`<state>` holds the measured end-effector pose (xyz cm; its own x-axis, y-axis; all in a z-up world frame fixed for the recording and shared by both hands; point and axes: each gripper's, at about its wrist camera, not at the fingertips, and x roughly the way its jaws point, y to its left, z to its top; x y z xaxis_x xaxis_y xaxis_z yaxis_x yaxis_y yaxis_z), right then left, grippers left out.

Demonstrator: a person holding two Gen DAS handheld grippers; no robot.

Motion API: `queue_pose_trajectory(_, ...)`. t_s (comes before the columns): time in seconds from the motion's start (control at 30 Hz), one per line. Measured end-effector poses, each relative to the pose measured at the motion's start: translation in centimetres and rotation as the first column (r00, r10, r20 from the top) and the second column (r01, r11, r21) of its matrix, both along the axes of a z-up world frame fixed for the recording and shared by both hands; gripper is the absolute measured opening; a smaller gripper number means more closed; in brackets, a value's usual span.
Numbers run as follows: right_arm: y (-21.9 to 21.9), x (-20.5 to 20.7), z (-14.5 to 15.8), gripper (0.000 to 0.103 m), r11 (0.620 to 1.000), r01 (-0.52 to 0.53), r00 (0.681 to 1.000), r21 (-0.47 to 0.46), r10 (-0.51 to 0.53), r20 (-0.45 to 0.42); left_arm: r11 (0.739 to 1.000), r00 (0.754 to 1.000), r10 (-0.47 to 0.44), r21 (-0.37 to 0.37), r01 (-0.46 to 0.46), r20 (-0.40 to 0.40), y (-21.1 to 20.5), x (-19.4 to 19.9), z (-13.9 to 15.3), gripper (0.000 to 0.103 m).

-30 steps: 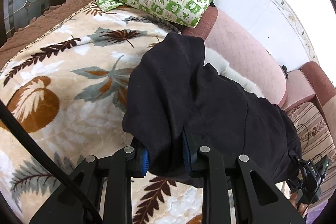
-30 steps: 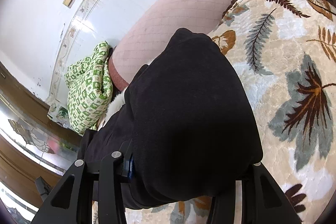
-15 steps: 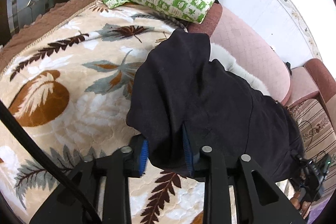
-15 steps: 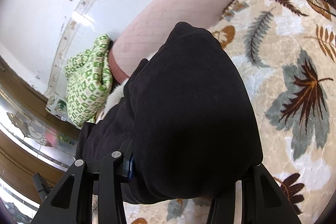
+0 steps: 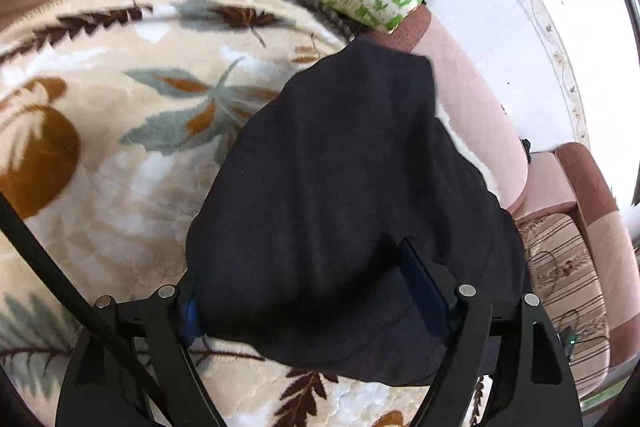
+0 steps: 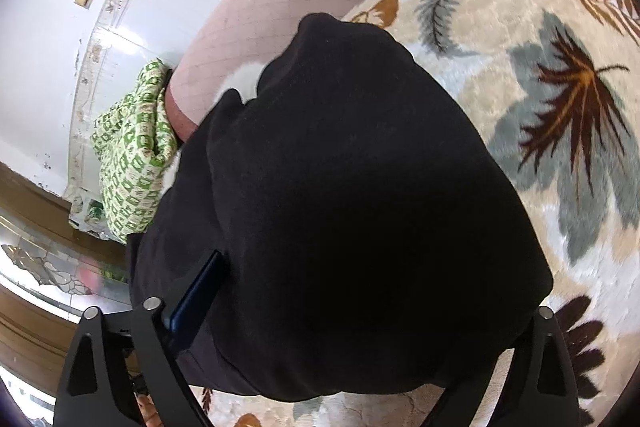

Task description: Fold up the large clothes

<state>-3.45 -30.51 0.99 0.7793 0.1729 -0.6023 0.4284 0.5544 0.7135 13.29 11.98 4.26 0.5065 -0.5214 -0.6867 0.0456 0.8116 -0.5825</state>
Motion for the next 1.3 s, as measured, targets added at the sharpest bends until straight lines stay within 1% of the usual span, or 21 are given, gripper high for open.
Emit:
queue_pose_trajectory(0.07,-0.2,-0.2,-0.4,0.1,1.0,0.01,1.0,0.024,-0.009,-0.005,1.0,1.0,0.01,-0.023,-0.01,-0.015,0.5,0.5,-0.6,0.082)
queue_pose_trajectory(0.17,-0.6,-0.8,-0.8,0.1,0.997,0.025,1.0,0.073,-0.025,-0.001,0.996,0.999,0.012,-0.088,-0.015,-0.035,1.4,1.2,-1.1,0.082)
queue_pose_trajectory(0.23,-0.5,-1.2,-1.1,0.1,0.995,0.026,1.0,0.096,-0.026,-0.005,0.996,0.999,-0.006,-0.093,0.003,-0.036,1.1,1.2,-1.2,0.082)
queue_pose_trajectory(0.3,0.0,-1.3,-1.4,0.1,0.995,0.024,1.0,0.092,-0.023,-0.012,0.996,0.998,-0.05,-0.076,0.047,-0.038,0.0,1.2,-1.3,0.082)
queue_pose_trajectory(0.37,0.7,-1.0,-1.7,0.101,0.997,0.004,1.0,0.075,-0.002,-0.022,0.999,0.998,-0.053,-0.004,0.053,-0.022,-1.2,0.8,-0.7,0.08)
queue_pose_trajectory(0.4,0.9,-0.7,-1.7,0.098,0.997,-0.014,1.0,0.074,0.016,-0.024,0.998,0.999,-0.051,0.029,0.051,-0.014,-1.6,0.6,-0.3,0.068)
queue_pose_trajectory(0.43,0.8,-0.4,-1.6,0.093,0.997,-0.029,0.999,0.077,0.031,-0.02,0.996,0.999,-0.04,0.081,0.04,-0.001,-2.1,0.1,0.3,0.061)
queue_pose_trajectory(0.47,0.7,-0.4,-1.2,0.081,0.997,-0.034,0.999,0.074,0.035,-0.015,0.992,0.999,-0.037,0.118,0.035,0.017,-2.4,-0.4,1.0,0.048)
queue_pose_trajectory(0.5,0.5,-0.5,-0.5,0.07,0.997,-0.04,0.999,0.06,0.04,-0.002,0.989,0.999,-0.038,0.142,0.033,0.034,-2.6,-0.8,1.6,0.037)
queue_pose_trajectory(0.53,0.4,-0.6,0.2,0.064,0.998,-0.045,0.999,0.044,0.044,0.011,0.985,0.998,-0.041,0.169,0.032,0.053,-2.9,-1.5,2.3,0.035)
queue_pose_trajectory(0.57,0.4,-0.7,1.1,0.057,0.998,-0.056,0.998,0.017,0.055,0.029,0.983,0.997,-0.043,0.181,0.031,0.063,-3.0,-1.9,2.8,0.031)
queue_pose_trajectory(0.6,0.6,-0.8,1.7,0.052,0.998,-0.062,0.997,-0.003,0.062,0.04,0.982,0.997,-0.044,0.184,0.031,0.069,-3.0,-2.3,3.3,0.029)
queue_pose_trajectory(0.7,0.7,-1.2,3.5,0.046,0.997,-0.062,0.995,-0.047,0.066,0.072,0.984,0.996,-0.047,0.175,0.033,0.076,-3.2,-3.6,4.5,0.026)
queue_pose_trajectory(0.8,0.2,-2.0,4.7,0.044,0.998,-0.055,0.993,-0.029,0.057,0.107,0.983,0.995,-0.055,0.181,0.038,0.088,-3.1,-4.8,5.7,0.025)
queue_pose_trajectory(0.93,0.4,-3.1,5.7,0.044,0.997,-0.068,0.99,-0.034,0.072,0.124,0.981,0.996,-0.057,0.188,0.043,0.068,-2.8,-5.5,5.7,0.025)
queue_pose_trajectory(1.07,1.0,-3.1,5.0,0.045,0.994,-0.095,0.994,-0.059,0.099,0.056,0.975,0.997,-0.065,0.216,0.054,0.044,-2.6,-5.8,5.3,0.029)
queue_pose_trajectory(1.13,0.3,-3.3,3.9,0.05,0.996,-0.086,0.996,-0.019,0.087,0.012,0.977,0.997,-0.074,0.205,0.064,0.038,-2.1,-6.1,5.4,0.032)
queue_pose_trajectory(1.2,-0.6,-3.9,3.1,0.06,0.997,-0.062,0.998,0.037,0.062,-0.014,0.981,0.996,-0.073,0.185,0.062,0.053,-1.5,-6.6,6.0,0.039)
queue_pose_trajectory(1.23,-1.2,-4.3,2.6,0.061,0.996,-0.043,0.999,0.079,0.045,-0.019,0.985,0.996,-0.068,0.163,0.056,0.065,-1.0,-6.9,6.3,0.044)
queue_pose_trajectory(1.27,-1.6,-4.7,2.5,0.063,0.994,-0.033,0.999,0.103,0.035,-0.017,0.988,0.995,-0.061,0.146,0.049,0.076,-0.7,-7.2,6.6,0.052)
queue_pose_trajectory(1.3,-2.0,-5.1,2.3,0.064,0.992,-0.017,1.0,0.127,0.019,-0.016,0.99,0.995,-0.051,0.138,0.039,0.084,-0.4,-7.4,6.8,0.057)
